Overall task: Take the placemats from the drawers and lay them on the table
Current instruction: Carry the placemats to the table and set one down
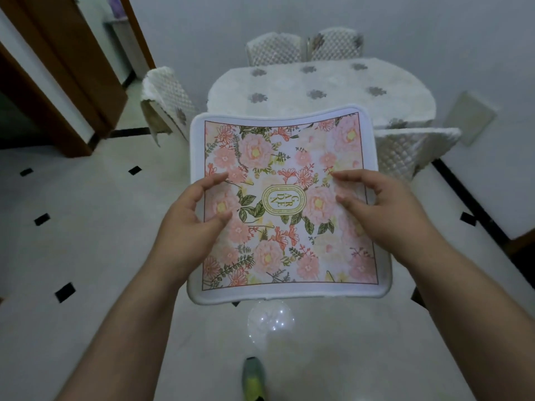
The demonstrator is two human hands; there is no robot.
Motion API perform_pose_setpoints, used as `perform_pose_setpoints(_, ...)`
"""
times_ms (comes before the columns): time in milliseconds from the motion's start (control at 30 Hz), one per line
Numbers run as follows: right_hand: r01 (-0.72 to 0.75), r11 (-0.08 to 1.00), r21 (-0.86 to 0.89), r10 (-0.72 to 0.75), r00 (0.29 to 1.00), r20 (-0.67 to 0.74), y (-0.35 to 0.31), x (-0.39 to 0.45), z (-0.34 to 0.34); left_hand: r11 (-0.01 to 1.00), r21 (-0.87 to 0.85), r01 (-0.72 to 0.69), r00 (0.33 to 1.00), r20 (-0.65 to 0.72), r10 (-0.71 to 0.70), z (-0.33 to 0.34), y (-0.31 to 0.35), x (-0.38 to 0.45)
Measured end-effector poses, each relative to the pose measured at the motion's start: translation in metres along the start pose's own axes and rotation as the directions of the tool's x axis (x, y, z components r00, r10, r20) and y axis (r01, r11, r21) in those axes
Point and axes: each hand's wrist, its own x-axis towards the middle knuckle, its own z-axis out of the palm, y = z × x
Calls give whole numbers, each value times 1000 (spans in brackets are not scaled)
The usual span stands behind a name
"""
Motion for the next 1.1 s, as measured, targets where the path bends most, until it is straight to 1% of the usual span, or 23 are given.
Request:
perform_pose_setpoints(167,-51,999,-11,50,996,-76,-10,43,11,1000,-23,-2,995,96,4,-1,-2,69)
perform_pose_setpoints(367,-117,993,11,117,979,-166,-14,90,25,998,-8,-62,971,229,62,1,-5,150)
perform_pose_setpoints(500,-161,987,-10,154,962,-226,-9,113,27,993,39,-113,957,273,99,13,-7,193)
perform_pose_setpoints(667,-204,978,-33,188,947,-261,7,141,13,992,23,-127,938,328,113,45,-4,230)
perform_pose_setpoints(833,-202,979,-36,183,940,-287,34,184,-9,987,73,-143,936,335,111,90,2,268)
perform_pose_setpoints(1100,-153,986,-59,138,968,-209,78,275,-71,984,118,-134,962,253,101,171,17,324)
